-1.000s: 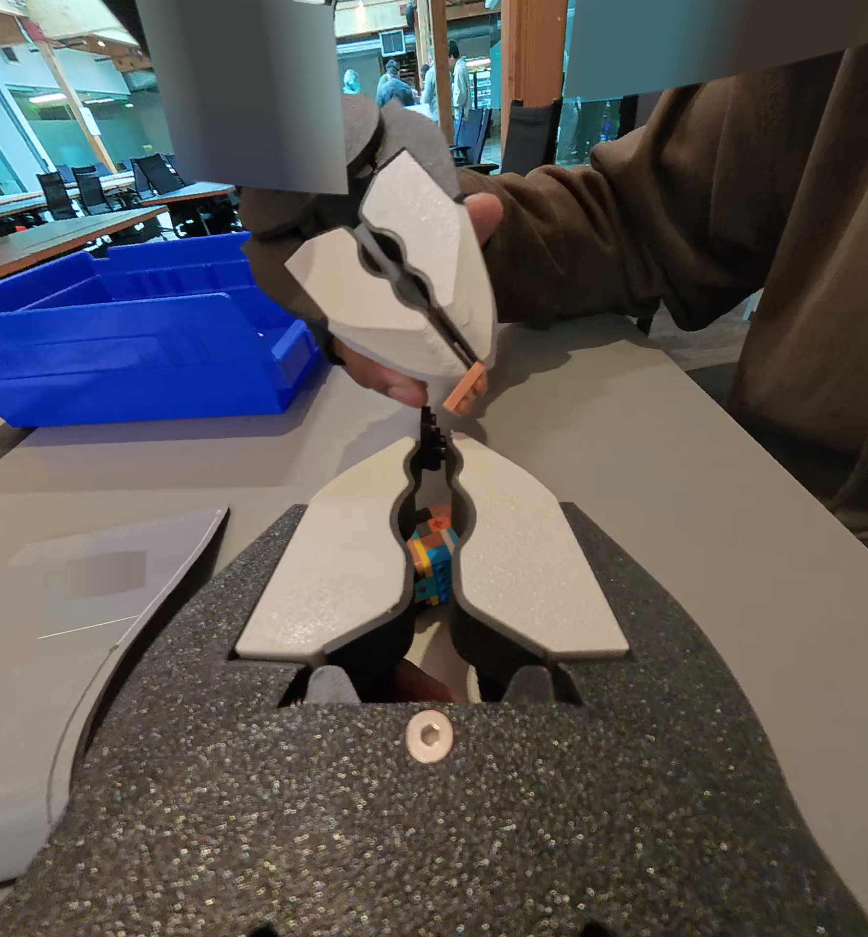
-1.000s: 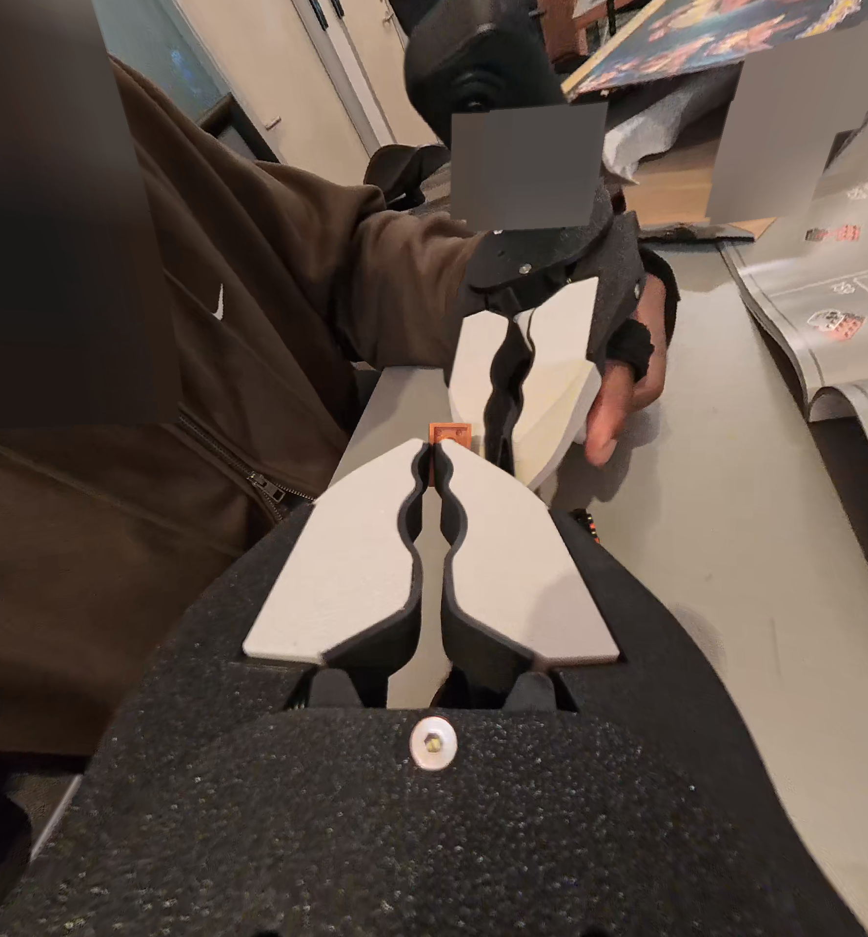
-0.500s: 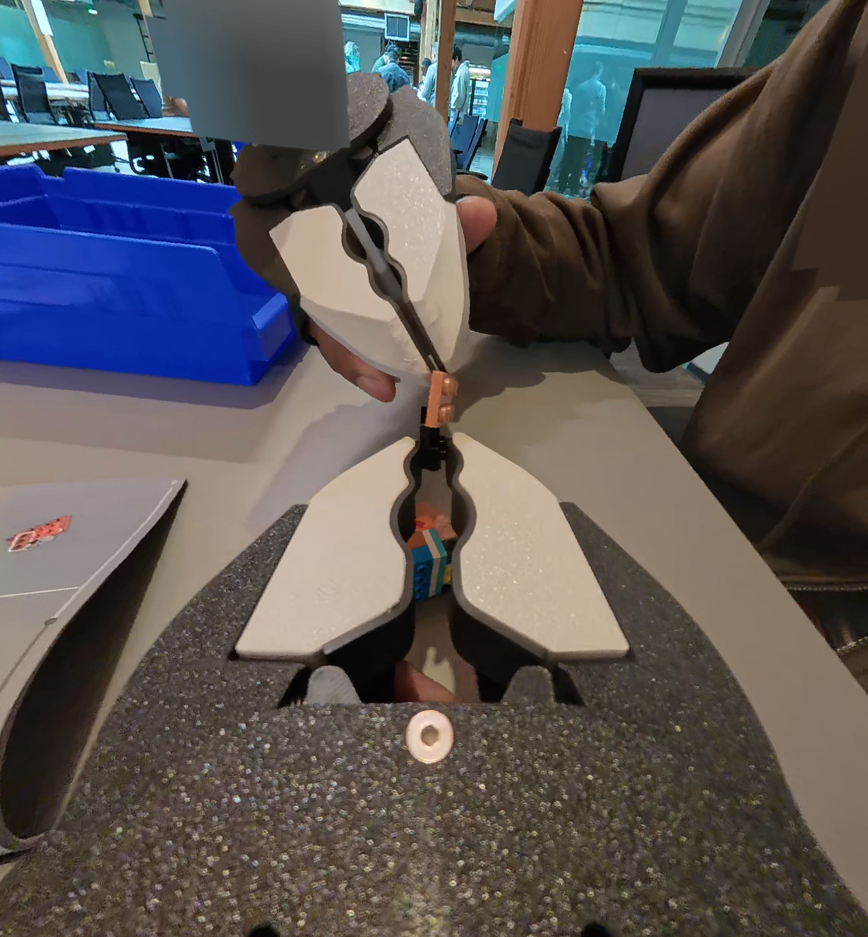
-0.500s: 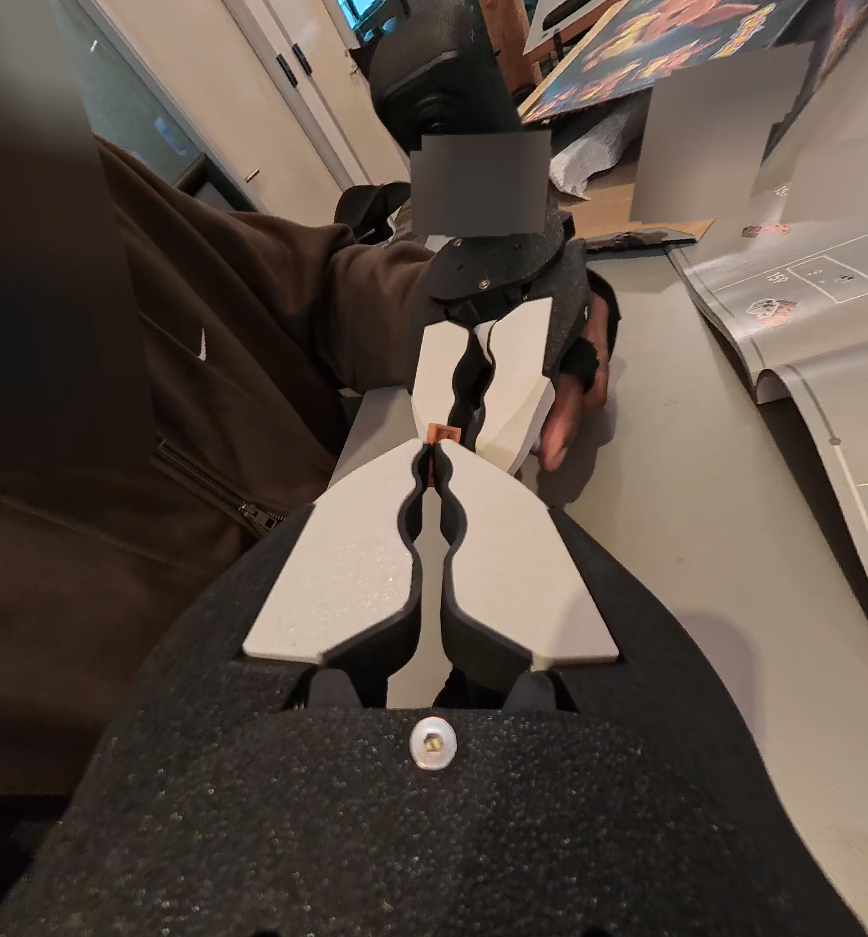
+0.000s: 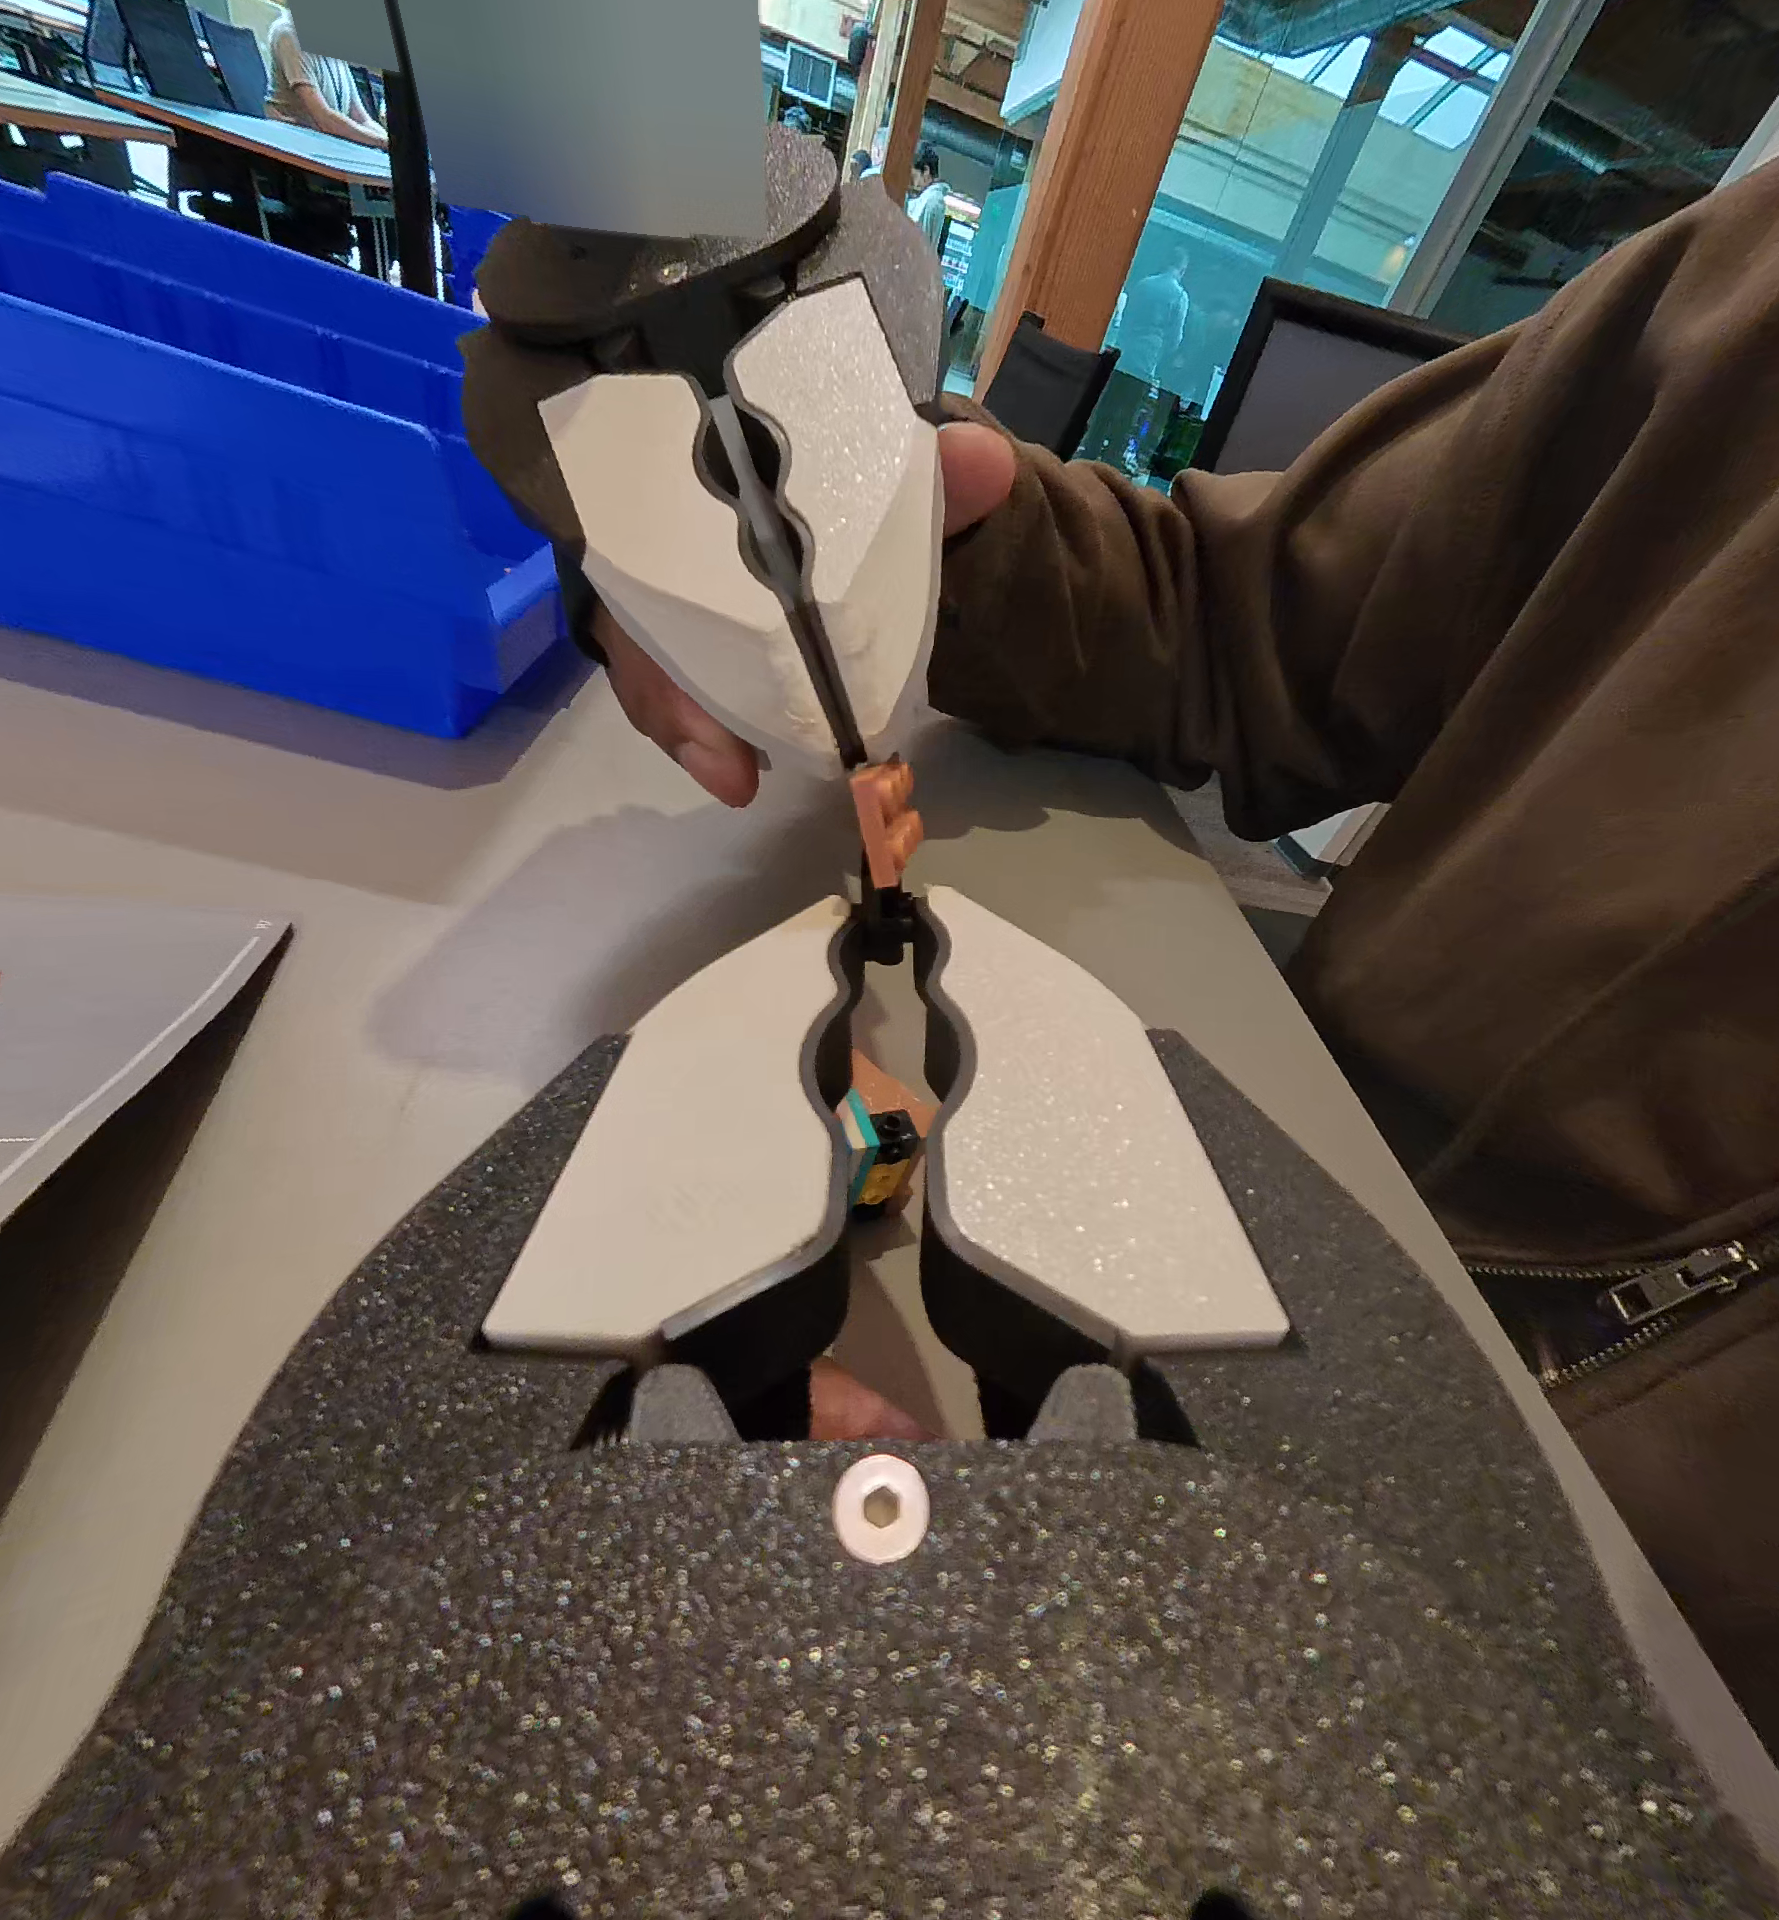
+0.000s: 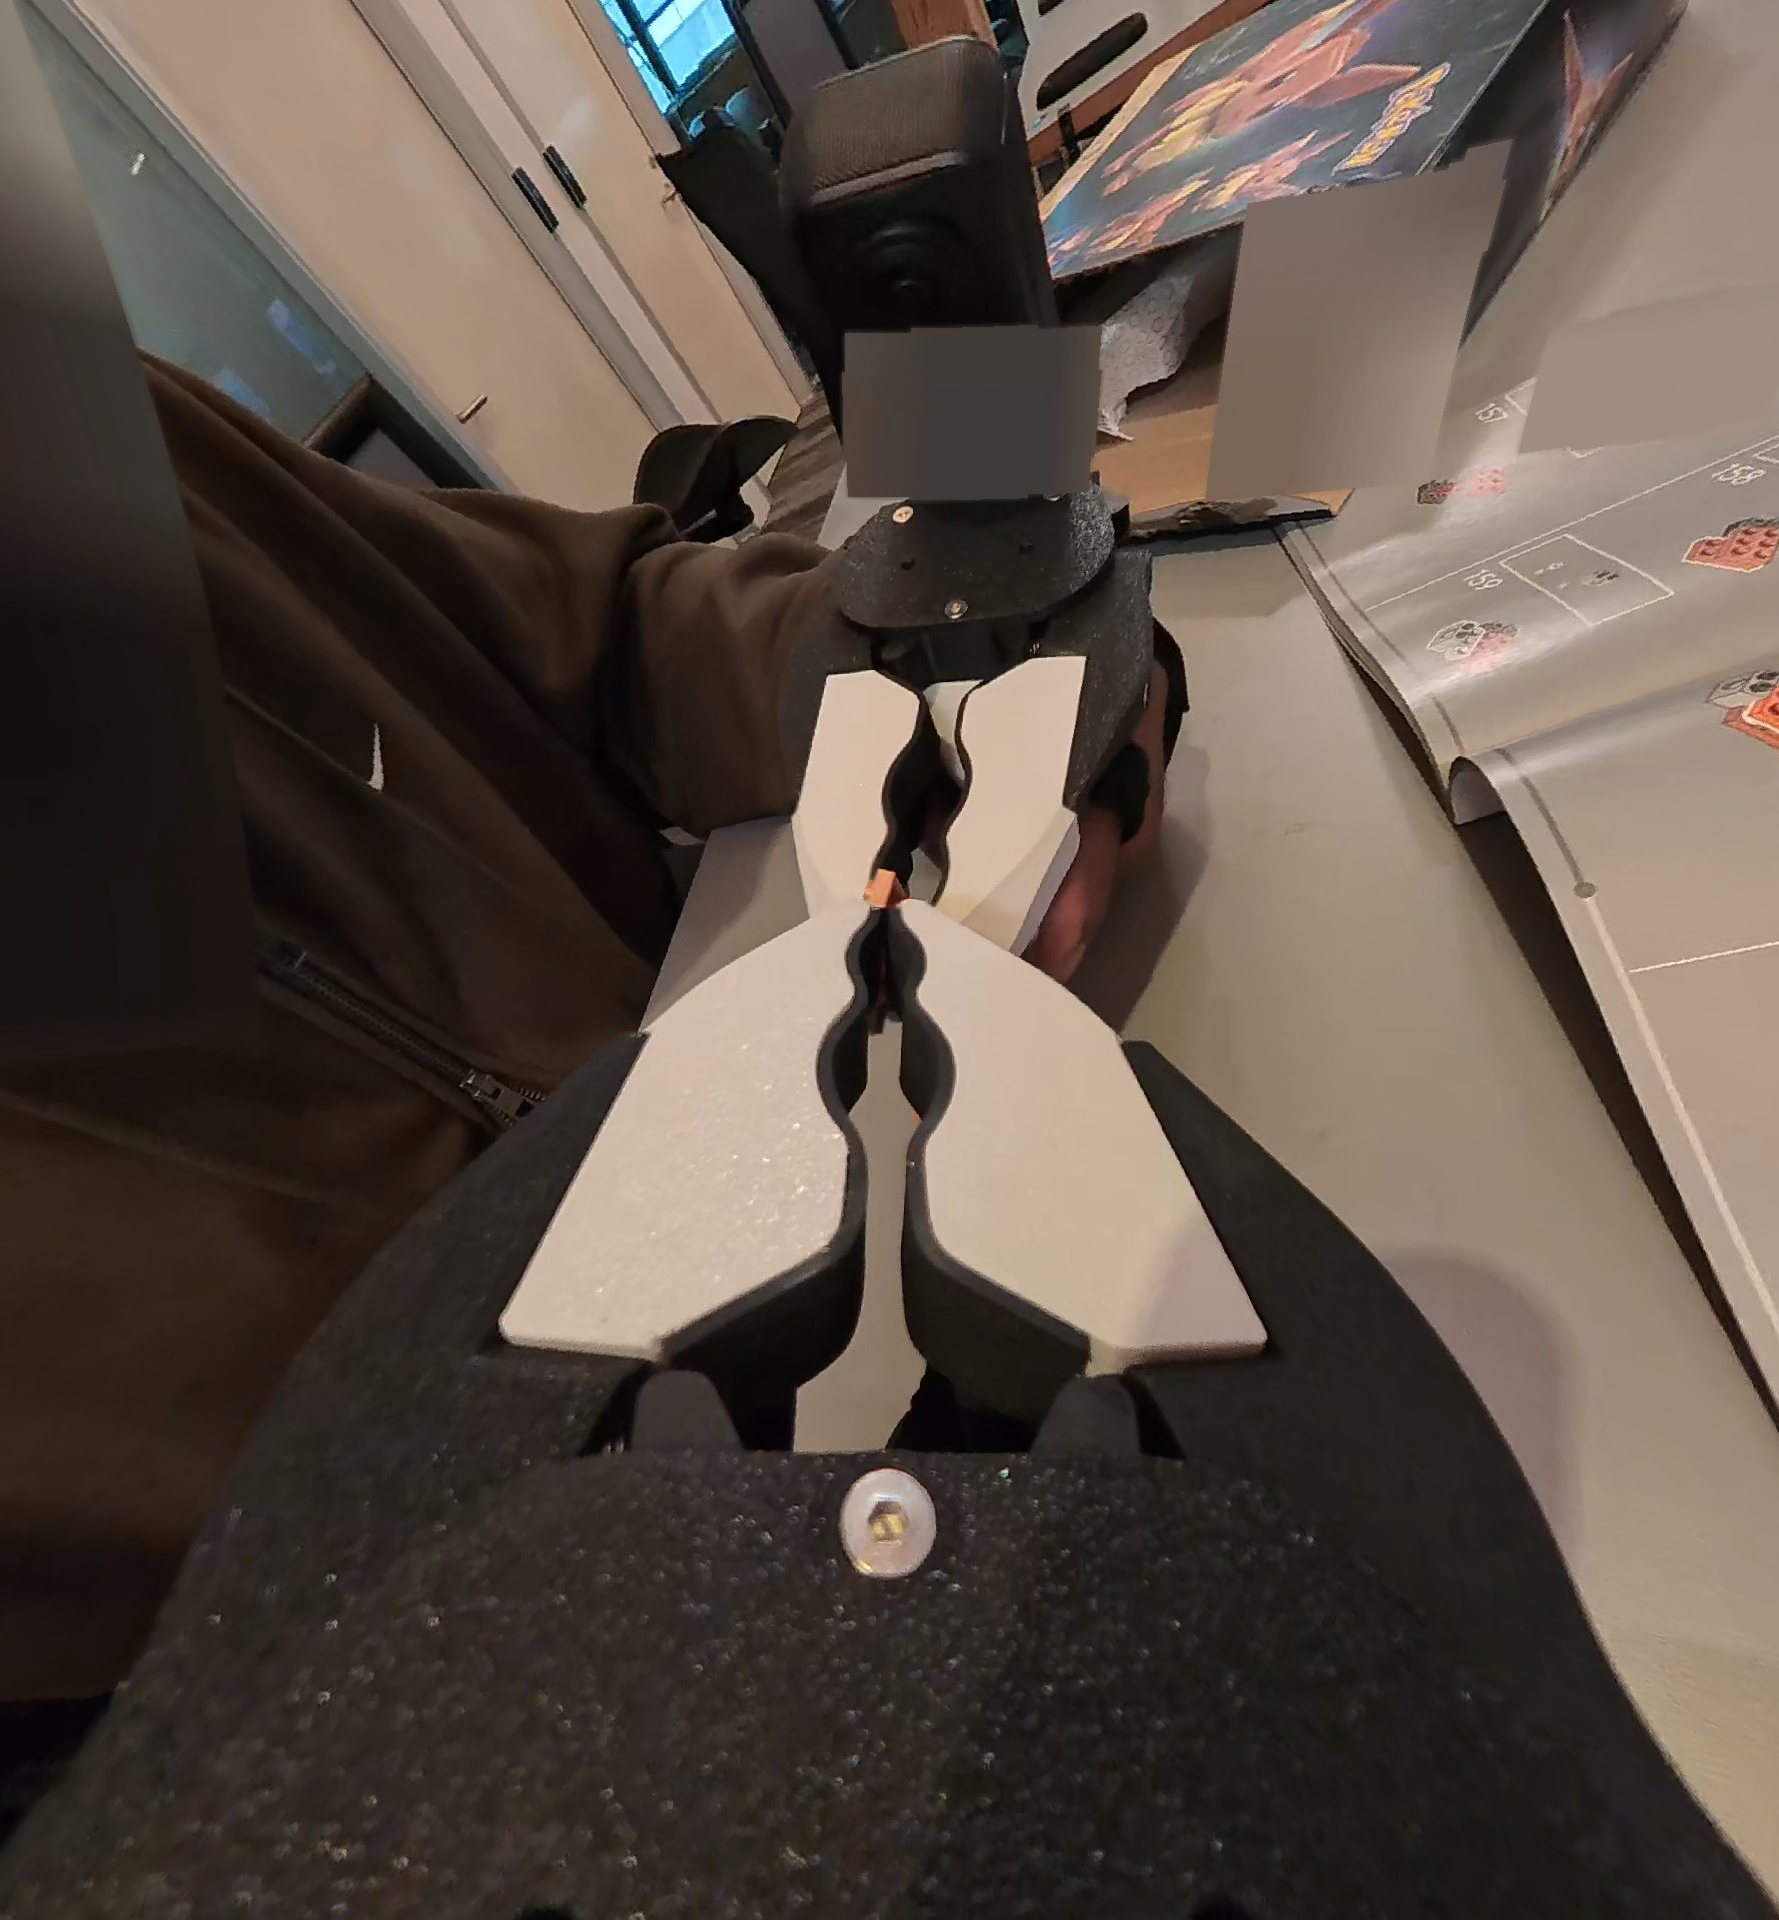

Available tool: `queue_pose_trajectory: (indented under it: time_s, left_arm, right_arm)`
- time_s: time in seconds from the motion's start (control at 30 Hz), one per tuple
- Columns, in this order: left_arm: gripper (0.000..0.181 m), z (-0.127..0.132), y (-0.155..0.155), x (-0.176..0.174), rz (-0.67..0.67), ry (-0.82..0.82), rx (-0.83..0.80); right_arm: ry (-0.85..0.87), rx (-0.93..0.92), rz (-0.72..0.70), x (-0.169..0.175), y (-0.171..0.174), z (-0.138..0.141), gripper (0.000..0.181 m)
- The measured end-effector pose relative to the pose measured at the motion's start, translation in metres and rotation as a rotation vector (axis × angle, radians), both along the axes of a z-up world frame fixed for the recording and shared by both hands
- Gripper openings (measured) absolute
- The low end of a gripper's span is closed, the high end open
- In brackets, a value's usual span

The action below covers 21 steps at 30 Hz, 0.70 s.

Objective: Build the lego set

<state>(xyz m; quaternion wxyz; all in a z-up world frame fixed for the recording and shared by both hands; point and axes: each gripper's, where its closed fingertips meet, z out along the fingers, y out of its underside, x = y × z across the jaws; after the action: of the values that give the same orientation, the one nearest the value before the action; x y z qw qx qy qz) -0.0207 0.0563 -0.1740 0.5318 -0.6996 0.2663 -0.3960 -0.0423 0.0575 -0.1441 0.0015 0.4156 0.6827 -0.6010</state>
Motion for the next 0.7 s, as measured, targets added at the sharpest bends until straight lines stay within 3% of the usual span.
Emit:
queue_pose_trajectory:
  time_s: [0.6, 0.7]
  left_arm:
    - [0.008, 0.005, 0.003, -0.004, 0.01, -0.104, -0.057]
    - [0.008, 0.004, 0.004, -0.005, 0.025, -0.083, -0.04]
  right_arm:
    - [0.038, 0.015, -0.078, -0.01, 0.009, 0.002, 0.0]
    - [0.03, 0.035, -0.101, -0.01, 0.011, 0.004, 0.01]
